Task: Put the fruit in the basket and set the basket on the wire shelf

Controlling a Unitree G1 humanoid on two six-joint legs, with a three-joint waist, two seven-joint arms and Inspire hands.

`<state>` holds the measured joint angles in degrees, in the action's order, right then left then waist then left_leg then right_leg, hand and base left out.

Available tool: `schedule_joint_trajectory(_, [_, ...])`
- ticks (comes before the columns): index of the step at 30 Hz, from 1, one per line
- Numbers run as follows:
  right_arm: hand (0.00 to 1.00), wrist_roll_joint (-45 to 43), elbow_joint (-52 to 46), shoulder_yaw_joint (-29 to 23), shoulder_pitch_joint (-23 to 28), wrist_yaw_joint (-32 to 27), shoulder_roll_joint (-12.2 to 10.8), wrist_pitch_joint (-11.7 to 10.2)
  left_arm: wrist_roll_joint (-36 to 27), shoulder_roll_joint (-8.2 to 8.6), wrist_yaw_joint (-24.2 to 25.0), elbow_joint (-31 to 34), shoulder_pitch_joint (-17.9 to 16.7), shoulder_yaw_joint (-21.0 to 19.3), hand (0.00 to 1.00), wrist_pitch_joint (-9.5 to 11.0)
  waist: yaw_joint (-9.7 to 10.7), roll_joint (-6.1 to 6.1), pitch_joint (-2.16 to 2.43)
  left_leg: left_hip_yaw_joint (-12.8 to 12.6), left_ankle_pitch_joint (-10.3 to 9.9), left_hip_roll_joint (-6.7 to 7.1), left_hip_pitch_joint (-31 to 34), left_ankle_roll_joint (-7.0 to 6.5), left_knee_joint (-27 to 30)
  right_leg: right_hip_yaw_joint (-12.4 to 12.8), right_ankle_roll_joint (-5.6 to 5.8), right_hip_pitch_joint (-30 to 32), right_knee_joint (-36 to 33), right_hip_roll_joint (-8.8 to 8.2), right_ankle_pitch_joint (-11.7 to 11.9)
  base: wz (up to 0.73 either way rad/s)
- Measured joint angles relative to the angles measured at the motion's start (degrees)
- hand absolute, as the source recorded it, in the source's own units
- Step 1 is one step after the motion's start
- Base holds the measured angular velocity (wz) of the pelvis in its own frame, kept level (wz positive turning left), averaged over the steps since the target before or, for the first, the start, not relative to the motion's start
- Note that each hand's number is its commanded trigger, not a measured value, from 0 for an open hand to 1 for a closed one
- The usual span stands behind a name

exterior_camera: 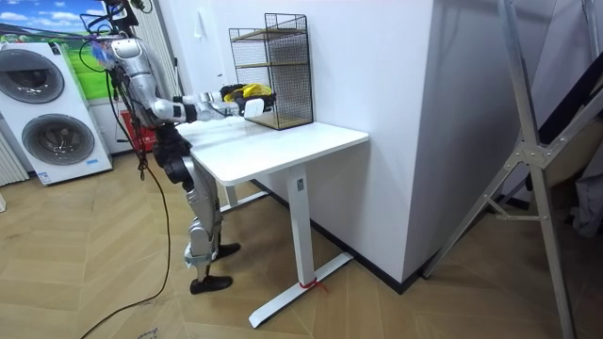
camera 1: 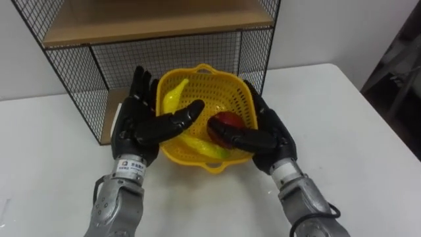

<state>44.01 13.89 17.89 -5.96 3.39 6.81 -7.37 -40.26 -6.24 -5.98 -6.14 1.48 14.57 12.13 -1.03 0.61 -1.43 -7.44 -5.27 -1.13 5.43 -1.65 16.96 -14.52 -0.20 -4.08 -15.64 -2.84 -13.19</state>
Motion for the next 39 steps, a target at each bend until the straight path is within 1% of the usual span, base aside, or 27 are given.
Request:
schedule_joint_trajectory(2, [0.0, 1.4, 1.2, -0.4, -4.2, -1.0, -0.2, 0.1, -0.1, 0.06, -2.1, -0.8, 3.6, -1.1, 0.0, -1.9, -0.6, 0.61, -0.11, 0.3, 0.5, 0.1, 0.0, 0.03, -0.7, -0.2, -0.28, -0.2, 0.7, 0.13, 0.4, 0.02])
schedule_joint_trajectory(3, [0.0, 1.6, 1.5, -0.7, -5.2, -1.3, -0.2, 0.4, -0.1, 0.15, -2.5, -0.9, 4.5, -1.3, 0.0, -2.3, -0.7, 0.68, -0.11, 0.4, 0.7, 0.11, -0.1, 0.02, -0.8, -0.3, -0.31, -0.3, 1.2, 0.17, 0.6, 0.09])
schedule_joint_trajectory(5, [0.0, 1.6, 4.4, -1.1, -9.6, -2.4, -0.3, 1.7, 0.7, 0.49, -4.1, -3.0, 8.3, -1.4, 0.0, -3.6, -1.0, 0.69, -0.11, 0.5, 1.2, 0.16, -0.2, 0.0, -1.5, -0.7, -0.83, -0.8, 2.4, 0.44, 1.6, 0.08])
schedule_joint_trajectory(6, [0.0, 1.6, 5.2, -1.1, -10.5, -2.7, -0.3, 2.1, 1.0, 0.45, -4.6, -3.7, 9.0, -1.5, 0.0, -3.9, -1.0, 0.69, -0.1, 0.6, 1.3, 0.18, -0.2, 0.01, -1.6, -0.8, -0.89, -0.9, 2.7, 0.46, 1.7, 0.08])
schedule_joint_trajectory(8, [0.0, 1.4, 7.2, -1.2, -12.4, -3.7, -0.2, 3.9, 2.4, 0.52, -5.8, -6.4, 11.1, -1.8, 0.0, -5.8, -1.0, 0.71, -0.1, 1.4, 1.4, 0.4, -0.2, 0.07, -1.7, -1.3, -0.93, -1.2, 3.0, 0.25, 1.8, 0.13])
schedule_joint_trajectory(9, [0.0, 1.1, 8.1, -1.2, -13.2, -4.3, -0.4, 5.1, 3.1, 0.99, -6.1, -7.8, 11.5, -2.3, 0.0, -6.9, -1.1, 0.65, -0.07, 1.4, 1.4, 0.41, -0.2, 0.07, -1.7, -1.4, -0.93, -1.2, 3.0, 0.15, 1.8, 0.08])
schedule_joint_trajectory(10, [0.0, 0.9, 8.2, -1.3, -13.4, -4.7, -0.4, 5.7, 3.7, 1.47, -6.4, -8.9, 11.9, -2.6, 0.0, -7.6, -1.3, 0.61, -0.05, 1.4, 1.4, 0.4, -0.2, 0.07, -1.7, -1.4, -0.93, -1.2, 3.0, 0.14, 1.8, 0.0])
schedule_joint_trajectory(11, [0.0, 0.7, 8.4, -1.4, -13.9, -5.5, -0.4, 6.6, 3.8, 2.32, -7.1, -10.6, 12.8, -3.3, 0.0, -9.0, -1.6, 0.59, -0.03, 1.4, 1.4, 0.41, -0.2, 0.08, -1.7, -1.5, -0.92, -1.2, 3.0, 0.1, 1.8, 0.0])
schedule_joint_trajectory(12, [0.0, 0.7, 8.7, -1.5, -14.3, -5.9, -0.4, 7.2, 3.7, 2.55, -7.6, -11.0, 13.0, -3.6, 0.0, -9.8, -1.7, 0.59, -0.03, 1.4, 1.5, 0.41, -0.2, 0.08, -1.7, -1.8, -0.92, -1.2, 3.0, 0.04, 1.8, 0.0])
schedule_joint_trajectory(13, [0.0, 0.8, 9.5, -1.6, -15.5, -6.6, -0.5, 8.3, 3.6, 2.64, -8.3, -11.2, 13.3, -3.9, 0.0, -11.1, -1.9, 0.59, -0.03, 1.4, 1.5, 0.41, -0.2, 0.06, -1.7, -2.6, -0.99, -1.3, 3.0, -0.18, 1.8, 0.0])
schedule_joint_trajectory(14, [0.0, 0.8, 10.3, -1.6, -16.7, -7.2, -0.5, 9.1, 3.6, 2.72, -8.8, -11.5, 13.9, -3.9, 0.0, -12.6, -1.9, 0.6, -0.03, 1.5, 1.5, 0.41, -0.2, 0.01, -1.7, -2.8, -1.05, -1.4, 3.0, -0.2, 1.9, 0.04])
schedule_joint_trajectory(16, [0.0, 0.9, 11.4, -1.7, -18.8, -8.2, -0.4, 10.1, 3.5, 2.77, -9.6, -12.2, 15.5, -4.6, 0.0, -14.3, -2.1, 0.54, 0.0, 1.5, 1.6, 0.41, -0.2, 0.01, -1.7, -2.9, -1.06, -1.5, 3.0, -0.2, 1.9, 0.02])
schedule_joint_trajectory(17, [0.0, 1.0, 13.4, -1.8, -20.8, -8.2, -0.6, 10.2, 3.4, 2.78, -9.8, -13.2, 16.8, -5.2, 0.0, -15.0, -2.1, 0.52, 0.01, 1.5, 1.6, 0.42, -0.5, 0.01, -1.7, -2.9, -1.07, -1.8, 3.1, -0.19, 1.9, 0.0])
schedule_joint_trajectory(18, [0.0, 1.0, 14.6, -1.9, -21.9, -8.2, -0.6, 10.5, 3.2, 2.77, -9.9, -13.6, 17.5, -5.7, 0.0, -15.4, -2.1, 0.52, 0.01, 1.6, 1.6, 0.45, -0.6, 0.01, -1.7, -2.9, -1.07, -1.9, 3.1, -0.19, 1.9, 0.0])
schedule_joint_trajectory(19, [0.0, 0.9, 16.0, -2.4, -23.5, -8.3, -0.5, 11.2, 3.0, 2.71, -10.1, -14.0, 18.7, -6.3, 0.0, -16.1, -2.1, 0.52, 0.01, 1.6, 1.6, 0.48, -0.7, 0.02, -1.8, -3.0, -1.06, -2.1, 3.2, -0.19, 1.9, 0.07])
schedule_joint_trajectory(20, [0.0, 0.8, 17.3, -3.3, -24.7, -8.5, -0.8, 11.4, 2.9, 2.69, -10.1, -14.7, 19.8, -6.6, 0.0, -16.7, -2.0, 0.52, 0.01, 1.9, 1.6, 0.57, -0.7, 0.02, -1.8, -3.2, -1.06, -2.4, 3.2, -0.2, 1.9, 0.09])
schedule_joint_trajectory(22, [0.0, 0.7, 17.5, -3.7, -25.7, -9.1, -0.8, 12.5, 2.9, 2.43, -10.1, -16.1, 21.2, -6.7, 0.0, -17.7, -2.0, 0.52, 0.02, 2.4, 1.7, 0.75, -0.7, 0.02, -1.8, -3.6, -1.06, -2.9, 3.4, -0.22, 1.9, 0.13])
schedule_joint_trajectory(24, [0.0, 0.8, 17.9, -3.7, -26.3, -9.7, -0.6, 13.3, 3.0, 2.25, -10.1, -18.6, 22.3, -6.7, 0.0, -19.3, -2.1, 0.39, 0.1, 2.9, 1.7, 0.86, -0.7, 0.04, -1.7, -4.2, -1.11, -3.4, 3.9, -0.17, 2.0, 0.13])
schedule_joint_trajectory(25, [0.0, 0.8, 18.5, -3.7, -26.4, -9.7, -0.7, 13.5, 3.1, 2.26, -10.0, -19.6, 22.6, -6.7, 0.0, -19.7, -2.2, 0.32, 0.14, 2.9, 1.7, 0.86, -0.8, 0.04, -1.7, -4.3, -1.12, -3.5, 3.9, -0.17, 2.0, 0.06])
schedule_joint_trajectory(26, [0.0, 0.8, 20.0, -3.7, -26.9, -9.8, -0.7, 14.1, 3.1, 2.25, -10.0, -21.1, 23.0, -6.7, 0.0, -20.9, -2.2, 0.18, 0.23, 2.9, 1.7, 0.86, -0.8, 0.04, -1.6, -4.3, -1.13, -3.6, 3.9, -0.16, 2.0, 0.0])
schedule_joint_trajectory(27, [0.0, 0.8, 20.6, -3.7, -27.1, -9.8, -0.7, 14.5, 3.1, 2.25, -10.0, -21.6, 23.0, -6.7, 0.0, -21.5, -2.2, 0.12, 0.26, 2.9, 1.7, 0.86, -0.8, 0.05, -1.6, -4.3, -1.13, -3.6, 3.9, -0.16, 2.0, 0.0])
schedule_joint_trajectory(29, [0.0, 0.8, 22.1, -3.7, -27.3, -10.0, -0.7, 15.8, 3.1, 2.25, -9.9, -22.9, 23.0, -7.0, 0.0, -23.4, -2.3, -0.11, 0.41, 3.0, 1.7, 0.87, -0.8, 0.05, -1.6, -4.3, -1.13, -3.6, 3.9, -0.17, 2.0, 0.0])
schedule_joint_trajectory(32, [0.0, 0.9, 22.8, -3.9, -27.3, -10.3, -0.7, 16.3, 3.3, 2.28, -9.9, -24.4, 23.2, -7.7, 0.0, -24.6, -2.3, -0.47, 0.6, 3.0, 1.7, 0.9, -0.7, 0.05, -1.6, -4.3, -1.13, -3.5, 3.8, -0.18, 2.0, 0.0])
schedule_joint_trajectory(36, [0.0, 1.5, 24.1, -5.2, -27.6, -10.6, -0.8, 16.5, 3.2, 2.23, -9.8, -24.9, 23.9, -7.8, 0.0, -25.3, -2.3, -1.05, 0.8, 3.2, 1.7, 0.94, -0.8, 0.04, -1.5, -4.4, -1.13, -3.8, 3.8, -0.19, 2.0, 0.02])
schedule_joint_trajectory(37, [0.0, 2.2, 24.2, -5.9, -27.6, -11.0, -0.7, 16.8, 3.3, 2.21, -9.8, -24.9, 24.2, -7.8, 0.0, -25.6, -2.3, -1.33, 0.92, 3.3, 1.7, 0.97, -0.9, 0.04, -1.5, -4.5, -1.13, -3.9, 3.9, -0.19, 2.0, 0.04])
schedule_joint_trajectory(39, [0.0, 3.1, 25.0, -6.5, -27.6, -11.0, -0.7, 16.8, 3.3, 2.16, -9.8, -24.9, 24.4, -7.8, 0.0, -25.8, -2.1, -1.83, 0.83, 3.5, 1.7, 1.01, -1.2, 0.05, -1.5, -4.6, -1.11, -4.1, 3.9, -0.2, 2.0, 0.04])
